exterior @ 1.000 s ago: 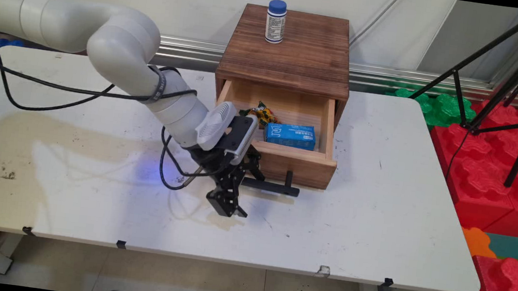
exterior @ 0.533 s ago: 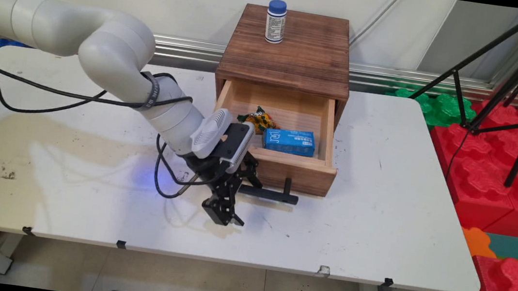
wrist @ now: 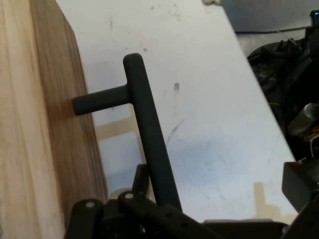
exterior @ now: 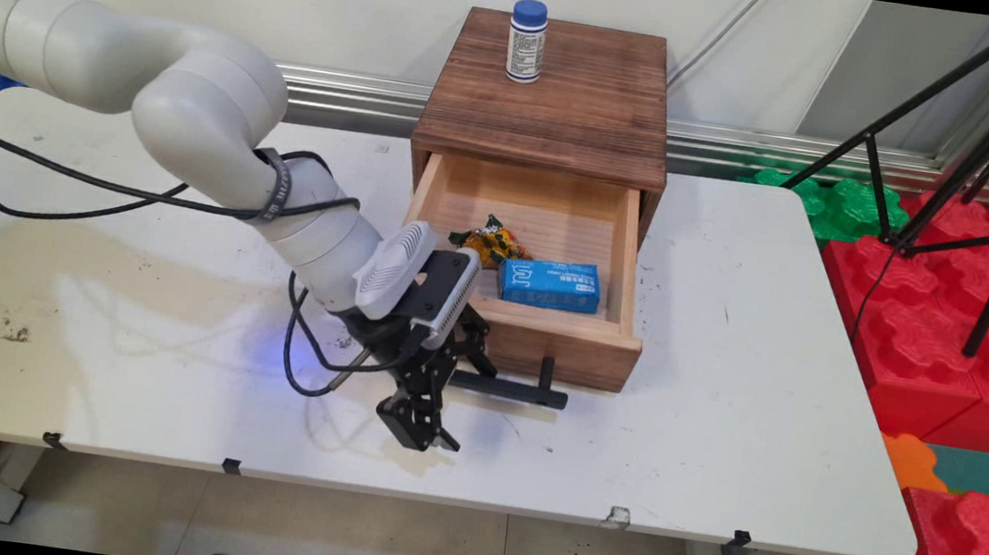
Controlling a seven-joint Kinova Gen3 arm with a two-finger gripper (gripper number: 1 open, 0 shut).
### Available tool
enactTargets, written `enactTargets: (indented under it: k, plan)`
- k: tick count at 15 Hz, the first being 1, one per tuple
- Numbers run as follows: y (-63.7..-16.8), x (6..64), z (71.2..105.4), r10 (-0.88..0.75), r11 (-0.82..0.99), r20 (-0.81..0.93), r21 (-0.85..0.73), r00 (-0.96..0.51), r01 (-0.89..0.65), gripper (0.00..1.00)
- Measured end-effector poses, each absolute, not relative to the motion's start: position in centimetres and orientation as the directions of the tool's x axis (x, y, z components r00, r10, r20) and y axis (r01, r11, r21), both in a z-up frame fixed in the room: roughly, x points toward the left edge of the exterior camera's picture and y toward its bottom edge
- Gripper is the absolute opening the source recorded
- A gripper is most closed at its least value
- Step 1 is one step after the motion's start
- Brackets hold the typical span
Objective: Open the drawer
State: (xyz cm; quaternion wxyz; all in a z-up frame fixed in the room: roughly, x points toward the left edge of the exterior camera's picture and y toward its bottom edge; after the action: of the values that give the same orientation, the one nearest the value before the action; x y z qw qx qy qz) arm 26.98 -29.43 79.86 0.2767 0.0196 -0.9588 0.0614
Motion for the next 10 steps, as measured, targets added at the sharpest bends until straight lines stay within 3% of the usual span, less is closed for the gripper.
enactTargets:
  k: [10]
  plan:
    - [-27.6, 26.5, 80.1, -0.001, 0.994, 0.542, -0.089, -0.84, -0.059, 1.0]
